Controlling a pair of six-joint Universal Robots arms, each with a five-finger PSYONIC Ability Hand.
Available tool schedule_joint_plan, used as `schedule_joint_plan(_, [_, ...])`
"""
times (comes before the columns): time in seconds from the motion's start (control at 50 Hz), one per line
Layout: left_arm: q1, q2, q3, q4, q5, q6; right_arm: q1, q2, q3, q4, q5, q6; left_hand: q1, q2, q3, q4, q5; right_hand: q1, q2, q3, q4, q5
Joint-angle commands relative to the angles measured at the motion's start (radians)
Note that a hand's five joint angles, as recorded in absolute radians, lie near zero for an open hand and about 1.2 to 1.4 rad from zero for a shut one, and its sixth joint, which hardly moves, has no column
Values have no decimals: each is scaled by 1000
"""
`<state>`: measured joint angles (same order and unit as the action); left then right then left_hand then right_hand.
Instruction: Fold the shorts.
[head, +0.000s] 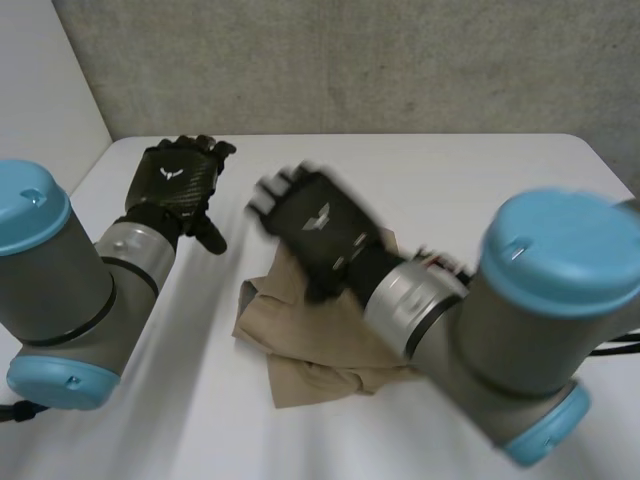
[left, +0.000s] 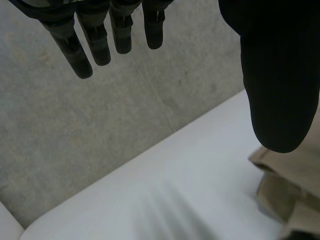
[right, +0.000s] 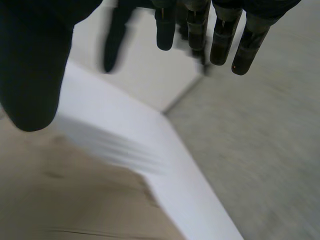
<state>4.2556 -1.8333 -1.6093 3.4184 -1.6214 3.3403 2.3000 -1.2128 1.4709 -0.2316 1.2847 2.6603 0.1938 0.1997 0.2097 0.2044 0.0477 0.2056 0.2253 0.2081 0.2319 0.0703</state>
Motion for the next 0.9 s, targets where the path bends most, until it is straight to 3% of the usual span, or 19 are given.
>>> schedule_joint_plan(0.02, [-66, -20, 72, -14, 3, -62, -152, -36, -55, 98, 47, 277, -16, -21, -31, -26, -44, -31, -51, -34, -57, -70])
schedule_joint_plan(0.16, [-170, -225, 222, -97, 5, -119, -200, 130, -128, 224, 47, 306, -10, -16, -26, -20, -38, -31, -51, -34, -57, -70])
schedule_joint_plan(0.36, [-187, -417, 358, -212, -54, -114, -249, 216, -164, 278, 47, 339, 8, 2, -8, -3, -20, -31, -51, -34, -57, -70])
schedule_joint_plan(0.52, [-214, -417, 275, -263, -161, -113, -252, 272, -207, 343, 36, 326, 20, 14, 4, 9, -9, -31, -51, -34, -57, -70])
schedule_joint_plan(0.64, [-241, -371, 172, -269, -259, -114, -251, 329, -248, 431, -24, 261, 17, 11, 1, 6, -12, -31, -51, -34, -57, -70])
schedule_joint_plan(0.9, [-270, -287, 55, -234, -276, -114, -244, 355, -253, 434, -24, 184, 11, 5, -5, 0, -18, -31, -51, -34, -57, -70])
